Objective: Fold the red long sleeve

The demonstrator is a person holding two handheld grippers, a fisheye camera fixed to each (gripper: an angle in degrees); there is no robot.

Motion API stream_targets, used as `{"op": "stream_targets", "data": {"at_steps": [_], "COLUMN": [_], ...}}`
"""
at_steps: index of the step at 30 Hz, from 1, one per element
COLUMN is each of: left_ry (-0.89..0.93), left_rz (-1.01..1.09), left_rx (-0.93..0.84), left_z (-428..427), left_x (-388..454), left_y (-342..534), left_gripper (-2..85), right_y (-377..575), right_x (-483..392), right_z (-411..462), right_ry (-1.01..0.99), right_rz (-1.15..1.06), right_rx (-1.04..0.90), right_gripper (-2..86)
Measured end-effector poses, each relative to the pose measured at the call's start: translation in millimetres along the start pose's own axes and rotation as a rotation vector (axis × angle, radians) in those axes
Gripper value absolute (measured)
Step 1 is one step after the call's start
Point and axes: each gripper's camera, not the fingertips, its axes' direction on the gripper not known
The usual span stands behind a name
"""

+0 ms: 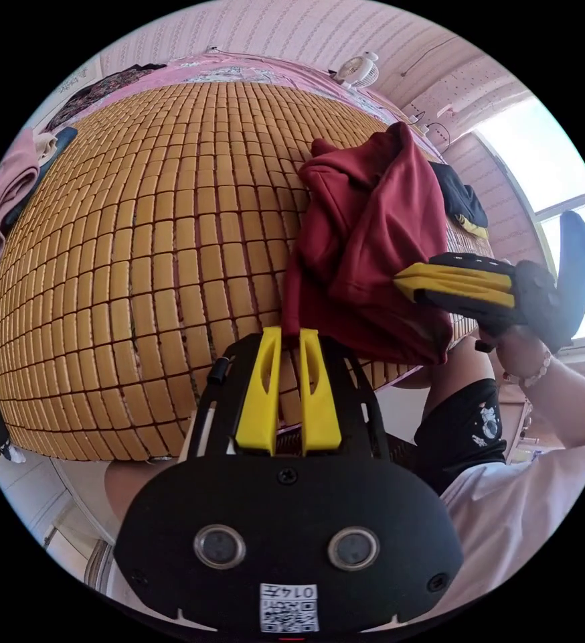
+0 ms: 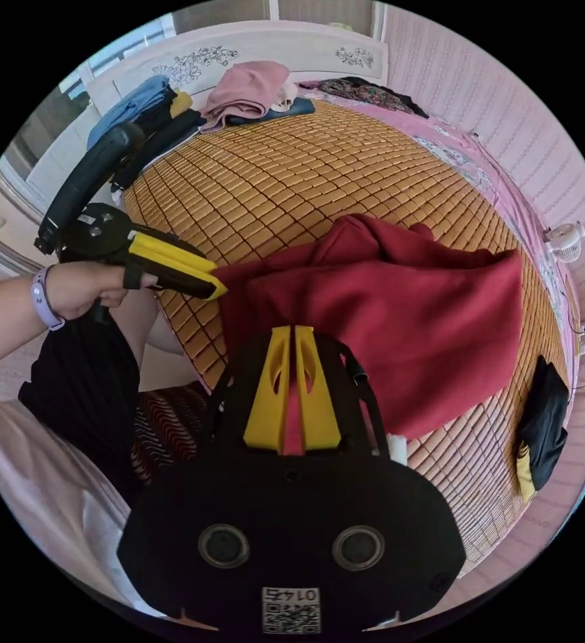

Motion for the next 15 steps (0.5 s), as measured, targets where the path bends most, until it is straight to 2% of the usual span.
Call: {"op": "stream_targets", "data": {"at_steps": [1,2,4,9,12,15], "left_ry": [-0.003,-0.026,-0.078,-0.122,-0.134,-0.152], "left_rz": [0.008,0.023,0.052,0.144,0.2,0.223], "left_rx": [0.014,0.03,0.058,0.123,0.123,0.116], "left_z": [-2,-6,-12,-36,-50,-59], "left_x": [3,10,25,64,82,96], "left_y": [1,2,5,16,18,17], "left_gripper": [4.5,4.3,4.2,4.0,4.1,4.1], "right_y": [25,40,113,241,265,250], "right_x": [19,30,73,117,123,123], "right_z": [-28,-40,-78,-98,-103,-103], "right_ry": [-0.017,-0.019,-0.029,0.035,0.014,0.033], "right_rz": [0.113,0.188,0.487,0.87,0.911,0.843], "right_rx": [0.128,0.179,0.315,0.248,0.25,0.261], "right_gripper": [0.7,0.6,0.8,3.6,8.3,10.2]}}
